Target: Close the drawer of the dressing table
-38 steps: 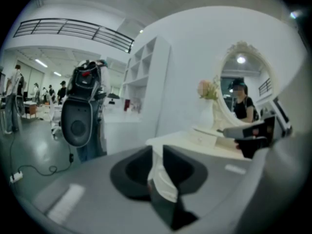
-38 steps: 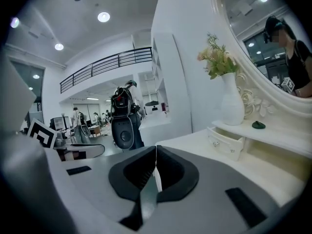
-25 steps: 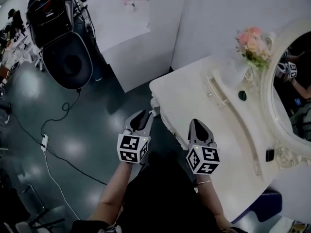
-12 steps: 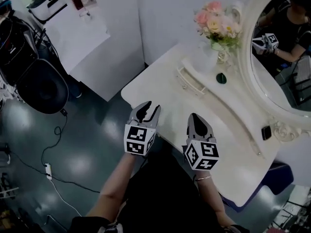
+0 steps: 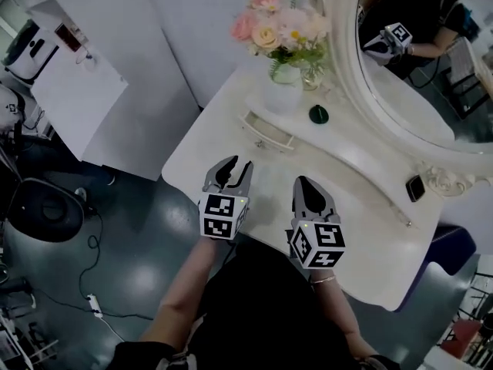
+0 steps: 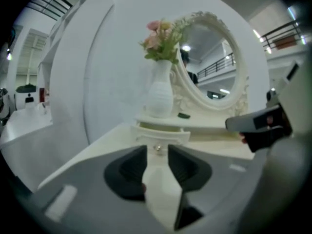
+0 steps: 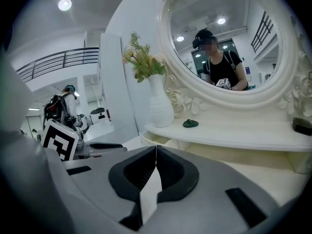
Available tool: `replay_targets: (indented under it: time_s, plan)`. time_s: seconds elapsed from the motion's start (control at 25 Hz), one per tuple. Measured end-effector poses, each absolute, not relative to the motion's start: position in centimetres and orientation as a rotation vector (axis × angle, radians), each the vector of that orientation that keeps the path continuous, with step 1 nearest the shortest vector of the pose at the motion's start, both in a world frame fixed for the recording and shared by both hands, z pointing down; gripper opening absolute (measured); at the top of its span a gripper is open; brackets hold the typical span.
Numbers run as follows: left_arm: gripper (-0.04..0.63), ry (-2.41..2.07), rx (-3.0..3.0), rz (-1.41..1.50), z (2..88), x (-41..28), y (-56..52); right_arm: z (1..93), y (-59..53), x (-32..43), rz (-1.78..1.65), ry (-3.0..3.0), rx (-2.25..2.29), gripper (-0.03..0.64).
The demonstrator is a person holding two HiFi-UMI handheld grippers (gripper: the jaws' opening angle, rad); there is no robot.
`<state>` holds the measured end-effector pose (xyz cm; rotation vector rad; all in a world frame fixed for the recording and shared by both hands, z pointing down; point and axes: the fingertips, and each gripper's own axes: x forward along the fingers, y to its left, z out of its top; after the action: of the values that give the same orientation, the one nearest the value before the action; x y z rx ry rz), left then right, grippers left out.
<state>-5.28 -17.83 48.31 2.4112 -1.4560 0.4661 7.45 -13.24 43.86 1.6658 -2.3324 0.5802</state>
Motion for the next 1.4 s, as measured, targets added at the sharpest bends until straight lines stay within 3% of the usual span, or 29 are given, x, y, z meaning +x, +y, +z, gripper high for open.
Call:
replay_targets:
  time_s: [1.4]
  plan:
    - [0.155,-1.332,2.456,0.624,52.0,0.8,-26.6,47.7,-17.4,11.3,0.73,-2.224,1.709,0.003]
